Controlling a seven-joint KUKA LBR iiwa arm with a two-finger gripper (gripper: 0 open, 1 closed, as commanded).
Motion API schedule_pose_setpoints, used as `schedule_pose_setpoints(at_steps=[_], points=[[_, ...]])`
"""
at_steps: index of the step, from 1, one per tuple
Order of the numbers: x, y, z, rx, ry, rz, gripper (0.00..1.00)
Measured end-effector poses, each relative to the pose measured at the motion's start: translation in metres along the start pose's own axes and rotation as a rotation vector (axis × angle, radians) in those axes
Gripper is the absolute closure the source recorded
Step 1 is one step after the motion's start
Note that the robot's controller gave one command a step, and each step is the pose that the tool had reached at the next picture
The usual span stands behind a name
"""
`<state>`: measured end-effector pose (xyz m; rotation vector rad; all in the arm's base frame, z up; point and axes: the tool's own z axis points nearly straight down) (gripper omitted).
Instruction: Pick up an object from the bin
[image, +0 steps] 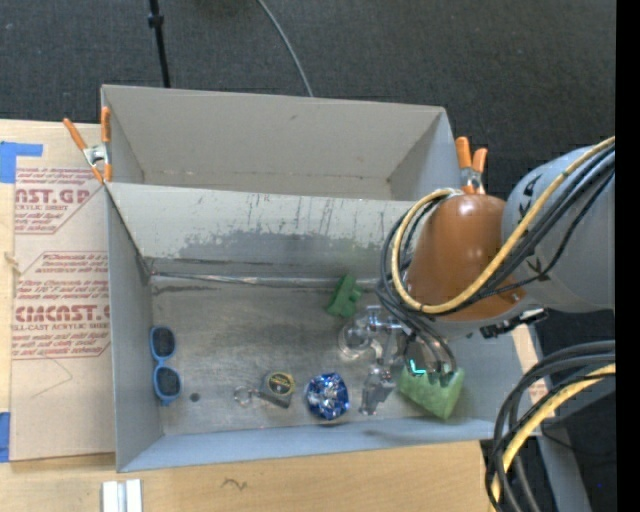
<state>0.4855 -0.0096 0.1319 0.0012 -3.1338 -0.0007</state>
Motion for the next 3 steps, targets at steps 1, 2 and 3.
schedule_pose_setpoints(at_steps=[1,2,3], points=[[-0.002,0.037,0.060,0.001,-0.020,-0.109,0.00],[0.000,0.036,0.060,0.001,-0.016,-0.108,1.00],[-0.065,-0.067,-0.097,0.006,-0.018,-0.339,1.00]])
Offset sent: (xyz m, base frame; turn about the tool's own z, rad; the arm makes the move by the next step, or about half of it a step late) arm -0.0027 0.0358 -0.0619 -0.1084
